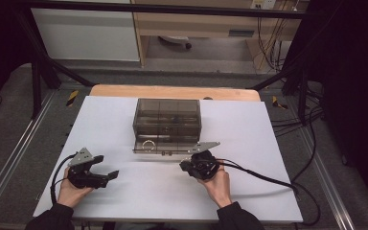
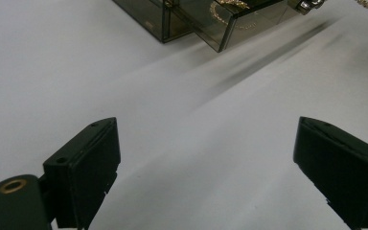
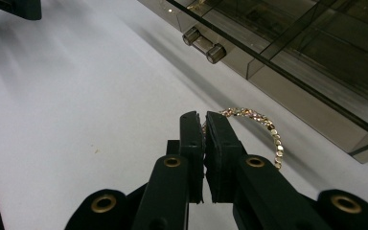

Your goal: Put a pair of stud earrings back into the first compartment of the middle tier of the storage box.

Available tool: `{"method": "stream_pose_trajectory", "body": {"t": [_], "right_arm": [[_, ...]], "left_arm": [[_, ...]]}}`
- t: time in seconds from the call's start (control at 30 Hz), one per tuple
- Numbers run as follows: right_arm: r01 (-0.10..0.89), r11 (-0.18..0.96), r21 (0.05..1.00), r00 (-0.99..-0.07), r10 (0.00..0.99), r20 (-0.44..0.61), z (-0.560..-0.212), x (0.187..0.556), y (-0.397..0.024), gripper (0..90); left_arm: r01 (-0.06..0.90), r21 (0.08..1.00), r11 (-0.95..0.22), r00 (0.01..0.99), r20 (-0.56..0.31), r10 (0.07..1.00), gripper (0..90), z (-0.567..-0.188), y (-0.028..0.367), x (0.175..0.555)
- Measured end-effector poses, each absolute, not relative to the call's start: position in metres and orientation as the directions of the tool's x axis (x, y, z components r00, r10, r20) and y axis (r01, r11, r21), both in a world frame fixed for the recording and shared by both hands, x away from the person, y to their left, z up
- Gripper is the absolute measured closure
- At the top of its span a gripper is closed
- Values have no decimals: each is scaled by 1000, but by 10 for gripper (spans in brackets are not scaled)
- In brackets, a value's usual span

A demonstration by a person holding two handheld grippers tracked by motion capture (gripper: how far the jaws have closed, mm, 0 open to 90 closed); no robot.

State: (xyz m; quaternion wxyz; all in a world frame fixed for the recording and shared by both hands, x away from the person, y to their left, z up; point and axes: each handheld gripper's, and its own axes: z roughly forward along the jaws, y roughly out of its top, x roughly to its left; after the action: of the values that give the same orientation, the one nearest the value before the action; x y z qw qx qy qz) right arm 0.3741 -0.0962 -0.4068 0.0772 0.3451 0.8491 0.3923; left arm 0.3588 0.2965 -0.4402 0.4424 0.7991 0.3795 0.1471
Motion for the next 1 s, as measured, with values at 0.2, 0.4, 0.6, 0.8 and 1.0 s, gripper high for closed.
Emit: {"method": "stream_pose_trajectory", "body": {"t": [0.2,0.4,0.6,0.8,1.0], "right_arm": [[495,470,731,-771,625,120,-395,372,-89,864],[477,477,739,-780,618,105,-384,375,-80,864],[462,473,750,-783,614,95,-376,382,-70,864],[443,479,758,-793,604,83,-371,389,-55,864],[432,474,768,-795,602,76,-368,397,-41,864]], "left_arm": [[475,820,-320,669,-100,737,85,-440,297,359],[475,820,-320,669,-100,737,85,-440,297,359],[476,819,-320,669,-100,737,85,-440,297,359],[475,819,-322,669,-99,737,85,-440,297,359],[475,819,-321,669,-100,736,85,-440,297,359]]}}
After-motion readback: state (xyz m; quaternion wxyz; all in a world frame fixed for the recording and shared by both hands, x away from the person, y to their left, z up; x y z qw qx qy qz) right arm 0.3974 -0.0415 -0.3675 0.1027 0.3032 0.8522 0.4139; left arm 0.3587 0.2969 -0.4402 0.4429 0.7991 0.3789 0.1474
